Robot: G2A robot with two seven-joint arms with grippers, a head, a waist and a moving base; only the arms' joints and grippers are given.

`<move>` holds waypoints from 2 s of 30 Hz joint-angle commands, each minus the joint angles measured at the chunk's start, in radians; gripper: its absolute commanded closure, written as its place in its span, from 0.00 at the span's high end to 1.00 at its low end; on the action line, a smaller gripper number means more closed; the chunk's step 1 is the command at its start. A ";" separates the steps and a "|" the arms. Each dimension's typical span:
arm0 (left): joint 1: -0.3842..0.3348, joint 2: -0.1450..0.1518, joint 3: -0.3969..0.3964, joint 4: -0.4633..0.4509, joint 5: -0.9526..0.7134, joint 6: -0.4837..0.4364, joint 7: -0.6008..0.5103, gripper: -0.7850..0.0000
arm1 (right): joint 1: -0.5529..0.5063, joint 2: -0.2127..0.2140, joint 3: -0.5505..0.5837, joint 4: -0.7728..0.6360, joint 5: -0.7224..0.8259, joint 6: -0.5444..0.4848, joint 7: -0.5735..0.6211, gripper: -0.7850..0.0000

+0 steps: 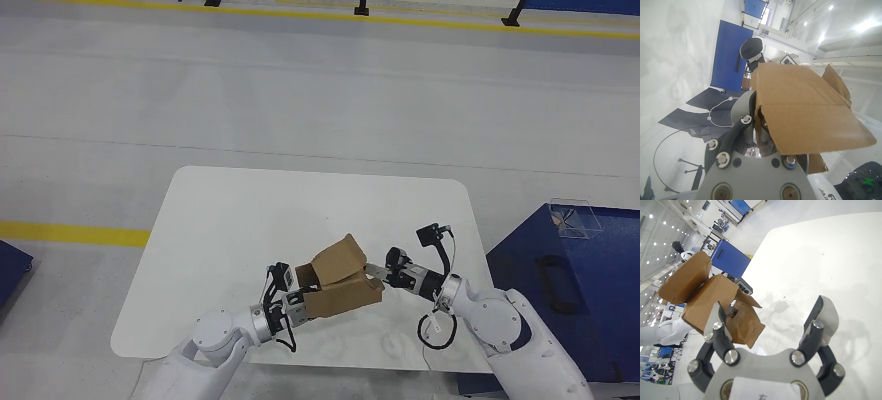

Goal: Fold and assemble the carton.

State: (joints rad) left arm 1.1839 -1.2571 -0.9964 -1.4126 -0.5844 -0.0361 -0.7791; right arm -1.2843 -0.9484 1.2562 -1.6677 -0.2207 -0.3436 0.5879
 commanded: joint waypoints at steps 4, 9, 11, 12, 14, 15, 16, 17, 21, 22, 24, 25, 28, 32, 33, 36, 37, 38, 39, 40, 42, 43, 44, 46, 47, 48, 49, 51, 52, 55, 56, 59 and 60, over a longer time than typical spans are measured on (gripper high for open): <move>-0.003 -0.002 0.006 0.002 0.010 0.007 -0.002 0.00 | 0.017 -0.009 -0.045 0.001 -0.042 0.017 0.006 1.00; -0.005 -0.003 0.006 0.001 0.010 0.010 -0.005 0.00 | 0.030 -0.015 -0.060 0.007 -0.048 0.023 0.000 1.00; -0.004 -0.003 0.003 0.002 0.009 0.009 -0.005 0.00 | 0.032 -0.016 -0.057 0.009 -0.045 0.023 0.001 1.00; -0.004 -0.003 0.002 0.003 0.009 0.007 -0.005 0.00 | 0.032 -0.016 -0.055 0.009 -0.043 0.022 0.002 1.00; -0.003 -0.003 0.000 0.006 0.007 0.005 -0.006 0.00 | 0.033 -0.016 -0.050 0.009 -0.040 0.021 0.003 1.00; -0.002 -0.003 -0.002 0.008 0.006 0.004 -0.006 0.00 | 0.032 -0.016 -0.048 0.009 -0.037 0.019 0.003 1.00; -0.002 -0.003 -0.003 0.010 0.005 0.004 -0.005 0.00 | 0.032 -0.017 -0.046 0.009 -0.036 0.018 0.003 1.00; -0.002 -0.003 -0.004 0.012 0.003 0.003 -0.004 0.00 | 0.031 -0.017 -0.044 0.009 -0.035 0.017 0.001 1.00; -0.002 -0.005 -0.011 0.017 -0.020 -0.001 0.009 0.00 | 0.026 -0.016 -0.025 0.007 -0.036 0.013 -0.007 1.00; -0.002 -0.006 -0.012 0.017 -0.021 -0.002 0.012 0.00 | 0.022 -0.015 -0.015 0.006 -0.034 0.011 -0.010 1.00; -0.003 -0.006 -0.015 0.016 -0.024 0.000 0.012 0.00 | 0.014 -0.011 0.015 0.002 -0.028 0.008 -0.015 1.00; -0.004 -0.006 -0.018 0.017 -0.024 0.000 0.015 0.00 | 0.007 -0.009 0.034 -0.001 -0.025 0.005 -0.018 1.00; -0.002 -0.006 -0.028 0.013 -0.034 -0.005 0.024 0.00 | -0.020 0.000 0.097 -0.008 -0.001 -0.002 -0.015 1.00; 0.005 -0.008 -0.040 0.014 -0.062 -0.014 0.045 0.00 | -0.060 0.010 0.154 -0.030 0.004 -0.020 0.024 1.00; 0.005 -0.009 -0.043 0.016 -0.070 -0.014 0.049 0.00 | -0.069 0.011 0.156 -0.038 -0.006 -0.023 0.035 1.00; 0.003 -0.010 -0.045 0.021 -0.079 -0.017 0.055 0.00 | -0.082 0.011 0.138 -0.057 -0.044 -0.025 0.056 1.00; 0.003 -0.011 -0.046 0.022 -0.080 -0.019 0.059 0.00 | -0.082 0.010 0.127 -0.061 -0.060 -0.021 0.052 1.00; 0.003 -0.012 -0.046 0.024 -0.079 -0.020 0.061 0.00 | -0.081 0.008 0.113 -0.065 -0.079 -0.018 0.050 1.00; 0.003 -0.012 -0.045 0.024 -0.081 -0.020 0.062 0.00 | -0.078 0.006 0.100 -0.066 -0.093 -0.013 0.044 1.00; 0.003 -0.013 -0.045 0.024 -0.083 -0.021 0.062 0.00 | -0.074 0.004 0.088 -0.065 -0.100 -0.006 0.037 1.00; 0.005 -0.013 -0.044 0.020 -0.082 -0.025 0.059 0.00 | -0.061 -0.001 0.065 -0.058 -0.109 0.006 0.028 1.00; 0.007 -0.014 -0.044 0.019 -0.081 -0.027 0.057 0.00 | -0.054 -0.003 0.056 -0.053 -0.113 0.010 0.024 1.00; 0.007 -0.014 -0.044 0.019 -0.078 -0.028 0.056 0.00 | -0.047 -0.005 0.048 -0.049 -0.115 0.015 0.020 1.00; 0.009 -0.014 -0.042 0.017 -0.074 -0.031 0.052 0.00 | -0.037 -0.008 0.036 -0.043 -0.114 0.018 0.016 1.00; 0.010 -0.014 -0.042 0.017 -0.071 -0.033 0.051 0.00 | -0.033 -0.009 0.032 -0.040 -0.114 0.019 0.014 1.00; 0.012 -0.015 -0.042 0.017 -0.070 -0.035 0.050 0.00 | -0.029 -0.011 0.028 -0.037 -0.114 0.020 0.012 1.00; 0.013 -0.015 -0.041 0.016 -0.069 -0.037 0.049 0.00 | -0.025 -0.012 0.024 -0.034 -0.113 0.020 0.010 1.00; 0.014 -0.015 -0.040 0.017 -0.065 -0.040 0.047 0.00 | -0.020 -0.014 0.015 -0.031 -0.114 0.020 0.009 1.00; 0.015 -0.016 -0.039 0.018 -0.064 -0.041 0.047 0.00 | -0.018 -0.015 0.011 -0.031 -0.114 0.019 0.008 1.00; 0.017 -0.017 -0.035 0.016 -0.054 -0.047 0.049 0.00 | -0.017 -0.018 0.004 -0.028 -0.109 0.011 0.006 1.00; 0.018 -0.017 -0.035 0.015 -0.052 -0.049 0.049 0.00 | -0.017 -0.018 0.001 -0.027 -0.108 0.008 0.005 1.00; 0.019 -0.018 -0.033 0.014 -0.048 -0.051 0.044 0.00 | -0.015 -0.021 -0.008 -0.021 -0.113 0.006 0.000 1.00; 0.019 -0.018 -0.032 0.014 -0.046 -0.052 0.043 0.00 | -0.014 -0.022 -0.010 -0.017 -0.115 0.007 -0.005 1.00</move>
State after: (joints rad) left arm 1.2026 -1.2750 -1.0292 -1.3991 -0.6320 -0.0872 -0.7352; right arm -1.2993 -0.9695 1.2484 -1.6880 -0.3335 -0.3377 0.5865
